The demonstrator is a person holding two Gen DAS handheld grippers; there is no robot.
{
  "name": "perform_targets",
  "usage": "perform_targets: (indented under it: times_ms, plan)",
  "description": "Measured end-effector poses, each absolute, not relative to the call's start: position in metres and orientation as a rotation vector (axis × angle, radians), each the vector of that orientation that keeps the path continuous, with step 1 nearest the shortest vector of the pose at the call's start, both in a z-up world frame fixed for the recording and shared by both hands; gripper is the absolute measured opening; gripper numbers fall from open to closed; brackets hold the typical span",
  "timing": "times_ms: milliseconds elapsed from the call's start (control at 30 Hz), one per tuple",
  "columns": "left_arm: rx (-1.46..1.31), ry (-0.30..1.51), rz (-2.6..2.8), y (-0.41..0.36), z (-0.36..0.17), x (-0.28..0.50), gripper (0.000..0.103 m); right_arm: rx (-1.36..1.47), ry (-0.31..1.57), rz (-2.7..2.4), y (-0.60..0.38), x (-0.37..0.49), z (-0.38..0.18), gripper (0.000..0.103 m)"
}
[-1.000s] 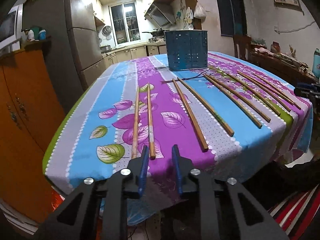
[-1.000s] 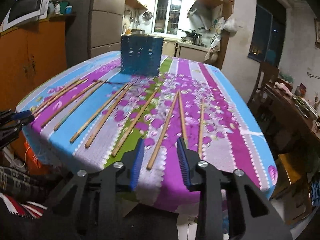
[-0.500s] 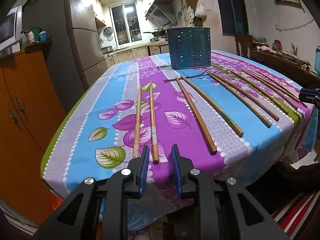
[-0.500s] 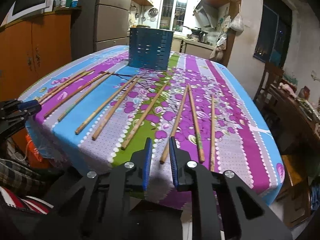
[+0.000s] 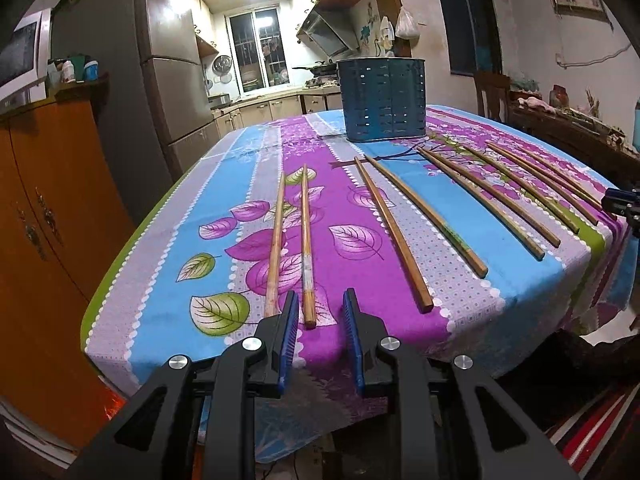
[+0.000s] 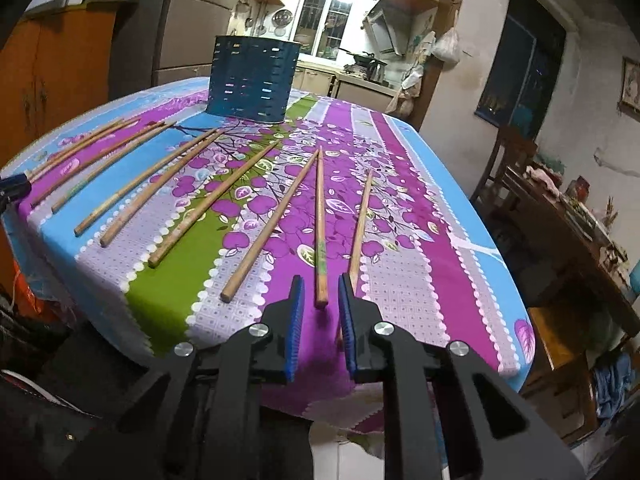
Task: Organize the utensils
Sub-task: 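Close the right gripper on a wooden chopstick while the left gripper closes on another, then lift both held chopsticks and carry them above the blue utensil holder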
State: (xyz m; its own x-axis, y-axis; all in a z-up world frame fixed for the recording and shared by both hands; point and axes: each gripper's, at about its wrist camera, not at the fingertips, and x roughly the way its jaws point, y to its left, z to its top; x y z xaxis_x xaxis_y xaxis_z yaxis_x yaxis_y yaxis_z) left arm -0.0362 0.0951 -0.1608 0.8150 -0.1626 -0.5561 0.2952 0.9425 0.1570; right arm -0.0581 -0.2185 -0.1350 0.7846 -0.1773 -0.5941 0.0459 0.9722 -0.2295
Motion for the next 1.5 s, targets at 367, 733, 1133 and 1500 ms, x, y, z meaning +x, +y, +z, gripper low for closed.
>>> perform_targets:
  times_ms: [367,733,1133,1500]
  plan:
    - [0.259,0.574,-0.239,0.094,-0.161,-0.033,0.025,-0.188,0.697,-0.058,-0.228,-0.049,-0.141,0.007]
    - [0.265,0.570,-0.245,0.093,-0.161,-0.033,0.025,-0.110,0.737,-0.025,-0.235,-0.041,-0.139,0.006]
    - [0.203,0.548,-0.306,0.098,-0.164,-0.036,0.011,-0.024,0.670,-0.080,-0.234,-0.051,-0.144,0.005]
    - [0.220,0.498,-0.284,0.096,-0.154,-0.043,0.009,-0.009,0.573,-0.079,-0.227,-0.070,-0.124,0.005]
